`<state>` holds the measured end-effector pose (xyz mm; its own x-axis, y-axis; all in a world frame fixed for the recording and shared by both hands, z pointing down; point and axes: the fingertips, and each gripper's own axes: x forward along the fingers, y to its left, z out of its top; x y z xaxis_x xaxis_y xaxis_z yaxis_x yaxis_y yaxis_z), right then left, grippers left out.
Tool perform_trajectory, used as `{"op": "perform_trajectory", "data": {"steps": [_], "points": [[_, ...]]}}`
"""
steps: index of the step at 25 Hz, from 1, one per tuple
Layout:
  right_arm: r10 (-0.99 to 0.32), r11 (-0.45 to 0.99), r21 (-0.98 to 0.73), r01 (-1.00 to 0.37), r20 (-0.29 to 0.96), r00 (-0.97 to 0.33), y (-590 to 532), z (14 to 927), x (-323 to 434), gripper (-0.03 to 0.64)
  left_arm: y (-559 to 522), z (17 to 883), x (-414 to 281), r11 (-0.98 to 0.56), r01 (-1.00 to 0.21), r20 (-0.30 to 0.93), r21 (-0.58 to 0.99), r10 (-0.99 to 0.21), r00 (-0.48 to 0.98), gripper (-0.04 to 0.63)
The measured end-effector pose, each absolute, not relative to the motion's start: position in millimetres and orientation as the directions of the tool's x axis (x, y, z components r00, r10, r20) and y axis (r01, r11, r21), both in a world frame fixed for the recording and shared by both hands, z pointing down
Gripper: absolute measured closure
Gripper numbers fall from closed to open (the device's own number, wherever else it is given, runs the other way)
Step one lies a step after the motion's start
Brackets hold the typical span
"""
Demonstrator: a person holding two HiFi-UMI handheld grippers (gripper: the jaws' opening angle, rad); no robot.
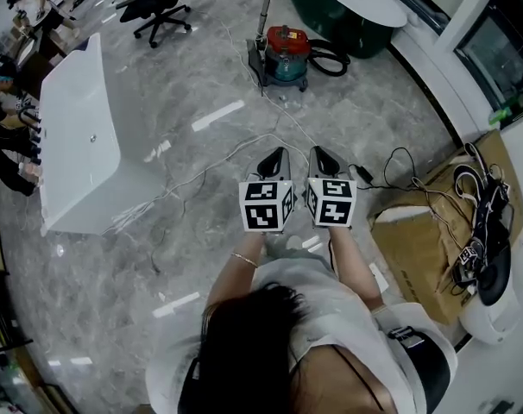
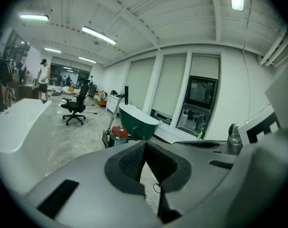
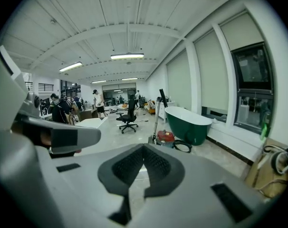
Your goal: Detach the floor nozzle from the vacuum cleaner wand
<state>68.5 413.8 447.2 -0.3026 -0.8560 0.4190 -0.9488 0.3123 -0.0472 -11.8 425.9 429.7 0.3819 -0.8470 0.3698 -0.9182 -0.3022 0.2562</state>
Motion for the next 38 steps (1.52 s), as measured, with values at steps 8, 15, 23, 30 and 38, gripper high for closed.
{"op": "perform_trajectory", "data": {"steps": [8, 15, 23, 30, 38], "points": [[-0.828, 0.404, -0.047, -0.913, 0.407, -0.387, 409, 448, 84, 0.603, 418, 438, 19, -0.29, -0.921, 0.394, 0.261, -0.839, 0.376, 0.592], [-0.832, 0.391, -0.037, -0.92, 0.414, -0.37, 402, 456, 106, 0.603, 414, 444, 32, -0.251, -0.933, 0.395, 0.259, -0.854, 0.34, 0.592], [-0.827, 0.399, -0.06, -0.915, 0.408, -0.387, 400, 454, 112, 0.603, 413, 448, 38, -0.271, -0.927, 0.426, 0.258, -0.83, 0.361, 0.592], [-0.831, 0.392, -0.041, -0.919, 0.412, -0.373, 391, 454, 118, 0.603, 407, 453, 37, -0.256, -0.932, 0.424, 0.257, -0.836, 0.347, 0.592], [-0.824, 0.391, -0.024, -0.92, 0.435, -0.362, 378, 462, 121, 0.603, 390, 457, 30, -0.24, -0.932, 0.42, 0.27, -0.842, 0.339, 0.592]]}}
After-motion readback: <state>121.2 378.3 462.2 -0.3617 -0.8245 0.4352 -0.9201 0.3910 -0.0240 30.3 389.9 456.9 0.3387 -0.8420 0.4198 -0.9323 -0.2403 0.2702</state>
